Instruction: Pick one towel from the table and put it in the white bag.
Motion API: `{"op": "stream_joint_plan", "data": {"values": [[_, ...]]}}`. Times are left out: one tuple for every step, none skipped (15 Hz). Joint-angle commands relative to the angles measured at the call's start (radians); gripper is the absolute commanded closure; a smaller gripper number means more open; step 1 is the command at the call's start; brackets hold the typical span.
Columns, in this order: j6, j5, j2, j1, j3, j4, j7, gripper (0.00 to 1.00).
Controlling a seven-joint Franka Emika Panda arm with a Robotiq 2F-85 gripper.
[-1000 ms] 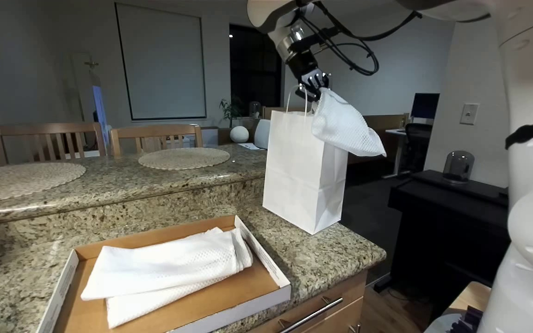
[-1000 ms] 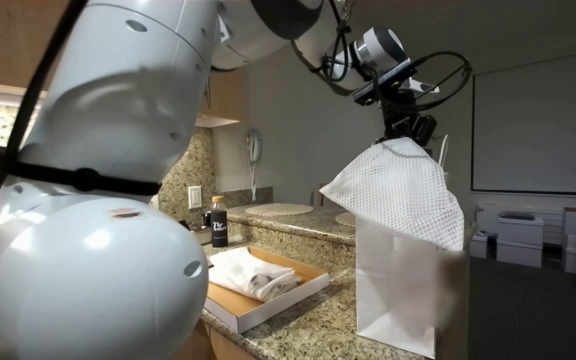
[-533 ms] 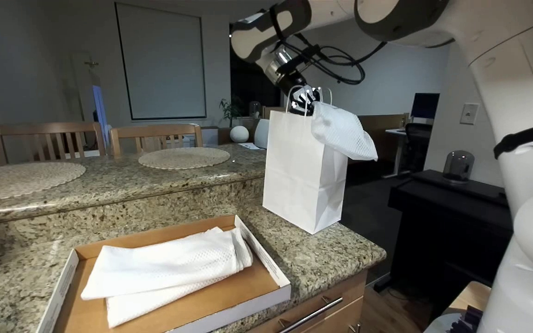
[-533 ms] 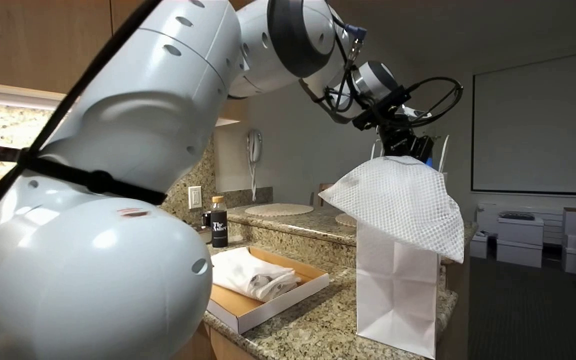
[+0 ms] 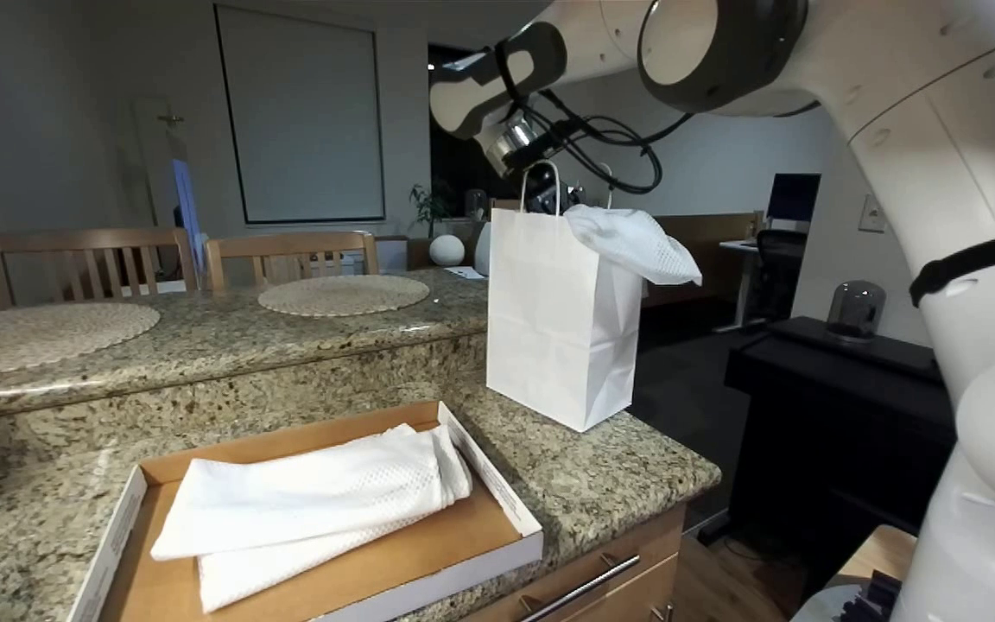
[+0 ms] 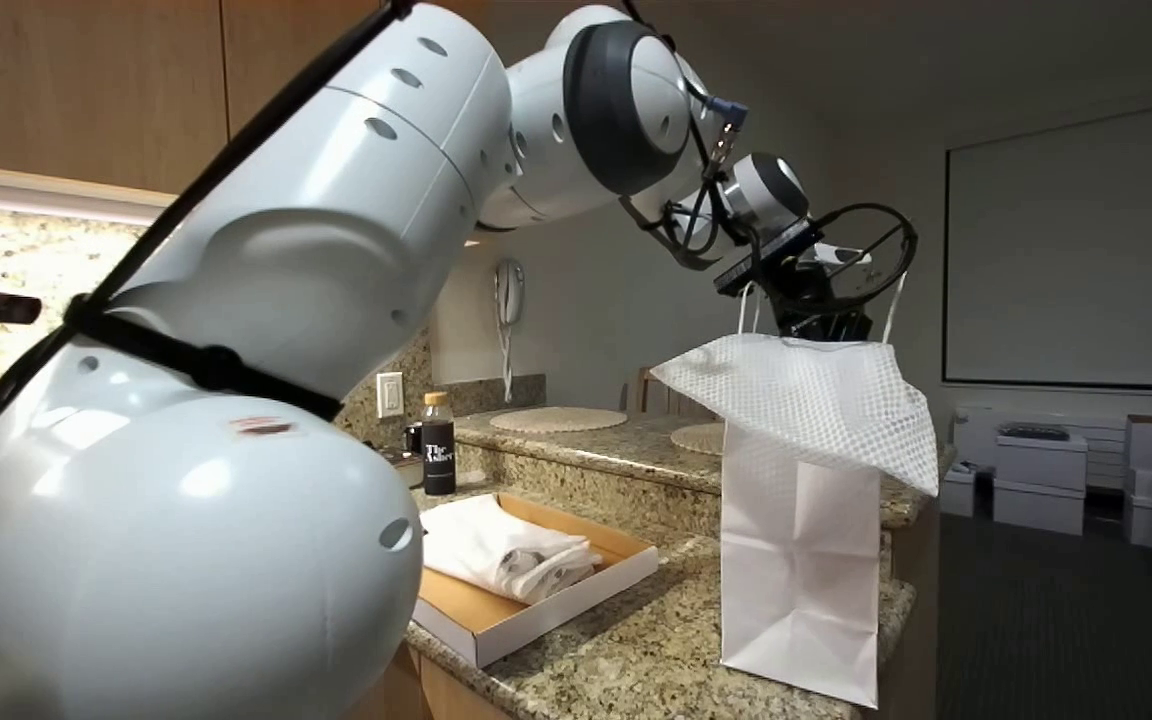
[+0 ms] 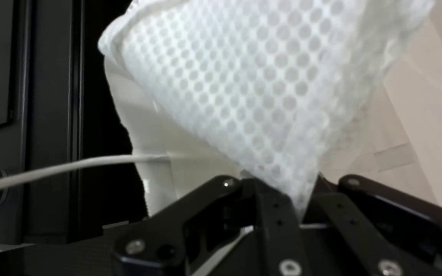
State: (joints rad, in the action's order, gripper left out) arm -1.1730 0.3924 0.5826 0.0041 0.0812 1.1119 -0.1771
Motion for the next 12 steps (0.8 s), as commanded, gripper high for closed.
{"op": "stream_joint_plan", "data": {"values": [[-0.068, 0.008, 0.011, 0.020, 0.015, 0.006, -0.079, 0.95], [-0.092, 0.001, 0.004, 0.021, 0.014, 0.010, -0.096, 0.70], [-0.113, 0.002, -0.003, 0.026, 0.014, 0.016, -0.108, 0.69], [-0.134, 0.000, -0.012, 0.029, 0.015, 0.022, -0.120, 0.63], [-0.155, -0.005, -0.031, 0.022, 0.001, 0.036, -0.128, 0.57], [-0.169, -0.010, -0.046, 0.022, -0.002, 0.041, -0.129, 0.50], [-0.183, -0.012, -0.065, 0.023, -0.004, 0.048, -0.126, 0.45], [-0.195, -0.017, -0.090, 0.023, -0.008, 0.057, -0.119, 0.37], [-0.205, -0.023, -0.112, 0.023, -0.012, 0.064, -0.112, 0.31], [-0.224, -0.027, -0.140, 0.023, -0.017, 0.075, -0.113, 0.24], [-0.240, -0.030, -0.161, 0.021, -0.022, 0.079, -0.115, 0.19], [-0.262, -0.036, -0.183, 0.019, -0.026, 0.082, -0.122, 0.13]]}}
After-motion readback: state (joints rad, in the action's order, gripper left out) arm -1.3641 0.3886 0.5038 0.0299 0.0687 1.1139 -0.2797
